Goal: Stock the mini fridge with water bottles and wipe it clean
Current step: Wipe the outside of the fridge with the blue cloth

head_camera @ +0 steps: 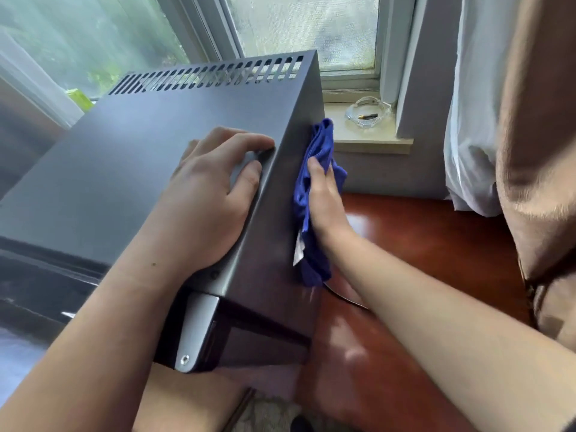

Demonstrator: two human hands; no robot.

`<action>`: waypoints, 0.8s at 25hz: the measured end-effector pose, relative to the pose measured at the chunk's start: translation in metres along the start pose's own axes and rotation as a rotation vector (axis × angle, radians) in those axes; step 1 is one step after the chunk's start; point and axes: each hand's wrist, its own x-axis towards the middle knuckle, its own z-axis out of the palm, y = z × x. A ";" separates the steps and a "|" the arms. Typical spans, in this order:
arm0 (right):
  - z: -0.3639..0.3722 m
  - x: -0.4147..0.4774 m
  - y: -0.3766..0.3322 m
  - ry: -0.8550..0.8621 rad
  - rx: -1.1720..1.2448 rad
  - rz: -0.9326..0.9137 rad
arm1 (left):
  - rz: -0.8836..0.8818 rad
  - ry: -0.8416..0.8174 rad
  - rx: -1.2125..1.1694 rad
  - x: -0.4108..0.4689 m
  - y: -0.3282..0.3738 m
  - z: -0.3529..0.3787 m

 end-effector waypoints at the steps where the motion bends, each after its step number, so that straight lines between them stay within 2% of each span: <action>1: -0.002 0.023 0.002 0.004 0.032 0.009 | -0.002 0.000 -0.002 0.001 0.000 0.000; 4: -0.009 0.085 0.010 0.009 0.110 0.039 | -0.013 -0.005 -0.001 0.001 -0.001 0.000; 6: -0.014 0.111 0.007 -0.061 0.172 0.070 | -0.015 -0.004 -0.001 0.001 -0.001 0.000; 10: -0.014 0.117 0.013 -0.057 0.224 0.073 | -0.017 -0.009 0.003 0.002 -0.001 -0.001; 16: -0.010 -0.004 0.042 0.056 0.213 0.070 | -0.037 -0.003 0.024 0.001 0.003 -0.001; 20: -0.011 -0.101 0.073 -0.022 0.104 0.126 | -0.012 -0.009 0.034 0.001 0.004 -0.001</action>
